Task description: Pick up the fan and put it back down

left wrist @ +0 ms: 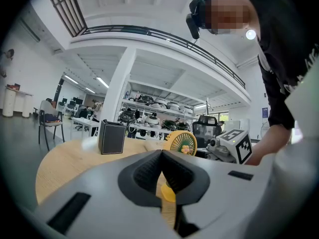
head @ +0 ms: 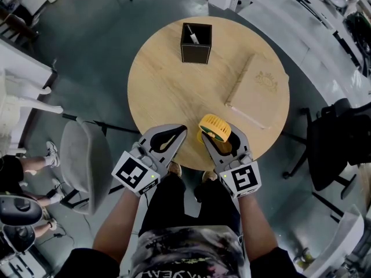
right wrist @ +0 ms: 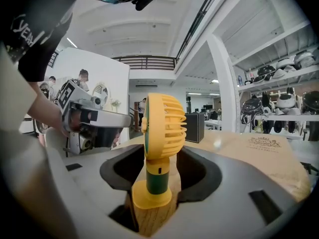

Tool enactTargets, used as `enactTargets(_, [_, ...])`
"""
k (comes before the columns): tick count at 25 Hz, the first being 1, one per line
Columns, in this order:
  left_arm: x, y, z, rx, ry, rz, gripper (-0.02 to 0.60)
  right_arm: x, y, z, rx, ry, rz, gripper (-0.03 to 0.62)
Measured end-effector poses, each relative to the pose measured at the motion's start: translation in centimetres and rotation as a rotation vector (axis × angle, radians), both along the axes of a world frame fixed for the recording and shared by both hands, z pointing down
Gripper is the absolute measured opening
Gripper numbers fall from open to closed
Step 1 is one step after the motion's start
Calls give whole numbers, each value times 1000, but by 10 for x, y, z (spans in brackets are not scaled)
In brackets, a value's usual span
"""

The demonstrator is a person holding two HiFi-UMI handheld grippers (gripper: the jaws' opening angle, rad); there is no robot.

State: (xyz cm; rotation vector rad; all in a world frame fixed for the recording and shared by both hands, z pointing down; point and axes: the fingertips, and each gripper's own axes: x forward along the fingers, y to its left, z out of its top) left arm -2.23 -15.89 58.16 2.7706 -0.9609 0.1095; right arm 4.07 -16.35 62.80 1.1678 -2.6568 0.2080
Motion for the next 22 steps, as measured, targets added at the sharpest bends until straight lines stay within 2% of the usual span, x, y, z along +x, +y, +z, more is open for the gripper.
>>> enactTargets(3, [1, -1, -1, -1, -1, -2, 12, 0, -1, -4, 2, -19, 1, 223])
enactTargets(6, [0, -1, -2, -2, 0, -4, 12, -1, 1, -2, -29, -23, -13, 302])
enactTargets(7, [0, 0, -2, -1, 2, -4, 12, -2, 0, -1, -41, -28, -18, 359])
enactTargets(9, [0, 0, -2, -1, 3, -5, 12, -4, 0, 2, -65, -40, -25, 525])
enactTargets(10, [1, 1, -1, -3, 1, -4, 12, -4, 0, 4, -72, -40, -27, 585])
enactTargets(22, [2, 1, -6, -3, -4, -4, 12, -3, 1, -3, -65, -20, -26, 588])
